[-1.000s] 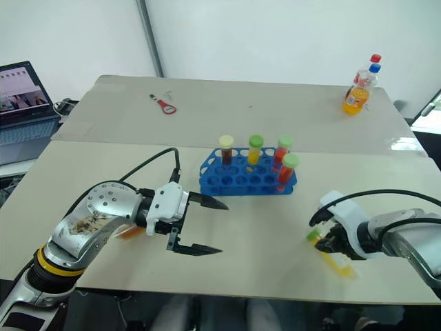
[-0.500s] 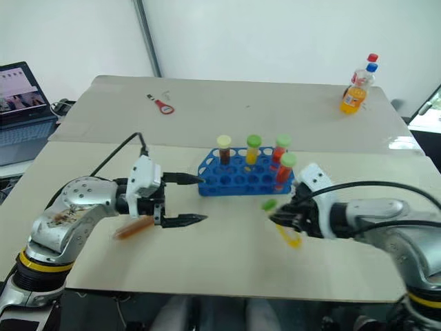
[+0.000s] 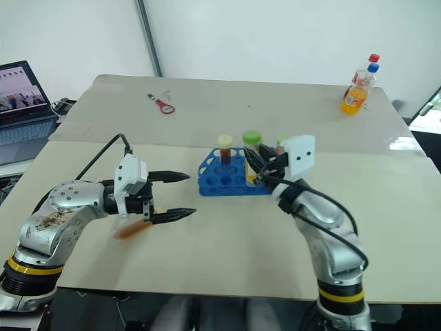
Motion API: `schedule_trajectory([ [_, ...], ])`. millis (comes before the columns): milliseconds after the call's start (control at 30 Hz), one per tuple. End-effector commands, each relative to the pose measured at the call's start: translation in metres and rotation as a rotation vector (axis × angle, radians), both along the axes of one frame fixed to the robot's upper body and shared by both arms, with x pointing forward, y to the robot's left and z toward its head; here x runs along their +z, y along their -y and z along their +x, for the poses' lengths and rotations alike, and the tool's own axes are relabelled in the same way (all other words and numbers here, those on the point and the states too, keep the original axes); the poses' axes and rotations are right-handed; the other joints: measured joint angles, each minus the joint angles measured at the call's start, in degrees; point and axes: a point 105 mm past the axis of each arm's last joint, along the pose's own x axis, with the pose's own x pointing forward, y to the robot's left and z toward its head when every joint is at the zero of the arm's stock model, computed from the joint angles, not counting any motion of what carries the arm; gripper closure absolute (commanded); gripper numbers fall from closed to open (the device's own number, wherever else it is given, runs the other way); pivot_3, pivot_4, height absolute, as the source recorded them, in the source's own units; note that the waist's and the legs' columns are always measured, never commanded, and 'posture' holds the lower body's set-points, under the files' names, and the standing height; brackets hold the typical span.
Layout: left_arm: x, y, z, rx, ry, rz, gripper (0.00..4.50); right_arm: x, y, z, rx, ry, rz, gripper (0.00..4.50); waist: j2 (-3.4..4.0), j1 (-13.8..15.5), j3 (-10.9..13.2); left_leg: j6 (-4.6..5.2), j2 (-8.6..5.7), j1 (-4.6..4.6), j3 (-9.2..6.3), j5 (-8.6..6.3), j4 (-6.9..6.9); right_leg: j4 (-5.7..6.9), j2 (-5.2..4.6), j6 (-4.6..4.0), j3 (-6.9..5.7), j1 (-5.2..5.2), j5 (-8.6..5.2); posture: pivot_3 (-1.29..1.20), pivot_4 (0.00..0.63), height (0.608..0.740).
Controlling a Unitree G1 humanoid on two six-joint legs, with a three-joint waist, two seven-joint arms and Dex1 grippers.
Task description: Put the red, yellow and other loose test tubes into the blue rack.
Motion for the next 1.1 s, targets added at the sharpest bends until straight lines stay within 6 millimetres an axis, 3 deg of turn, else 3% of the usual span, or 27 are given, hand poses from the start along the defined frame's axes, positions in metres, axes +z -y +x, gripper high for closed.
schedule_trajectory([
  [33,0.009,0.008,-0.004,-0.044,0.043,-0.002,0.00,0.008,0.000,0.002,-0.065,0.122,-0.012,3.61,0.00,0.0,0.0,-0.01,0.00,0.00,0.00,0.00,0.00,0.00,0.00,0.00,0.00,0.00,0.00,0.00,0.150,0.705],
  [267,0.013,0.012,-0.004,-0.053,0.050,-0.005,0.00,-0.010,-0.005,0.007,-0.102,0.145,-0.061,3.61,0.00,0.0,0.0,-0.01,0.00,0.00,-0.01,0.00,0.00,0.00,0.00,0.00,0.00,0.01,0.00,0.00,0.150,0.705],
  [567,0.016,0.015,-0.004,-0.057,0.050,-0.015,0.00,-0.019,-0.001,0.012,-0.183,0.186,-0.103,3.62,0.01,-0.1,0.0,-0.02,0.00,0.03,0.00,0.01,0.00,0.02,0.00,0.00,0.00,0.03,0.00,0.00,0.150,0.705],
  [900,0.016,0.018,-0.001,-0.051,0.055,-0.027,0.00,-0.022,-0.004,0.015,-0.225,0.173,-0.015,3.62,0.01,-0.2,0.0,-0.02,0.01,0.04,-0.01,0.01,0.00,0.05,0.00,-0.01,0.01,0.02,0.01,0.00,0.150,0.705],
  [1100,0.019,0.020,0.001,-0.024,0.025,-0.069,0.00,-0.035,0.001,0.012,-0.232,0.119,0.016,3.62,0.01,0.0,0.0,-0.02,0.00,0.03,-0.01,0.01,0.00,0.06,-0.01,-0.01,0.00,0.02,0.01,0.00,0.150,0.705],
])
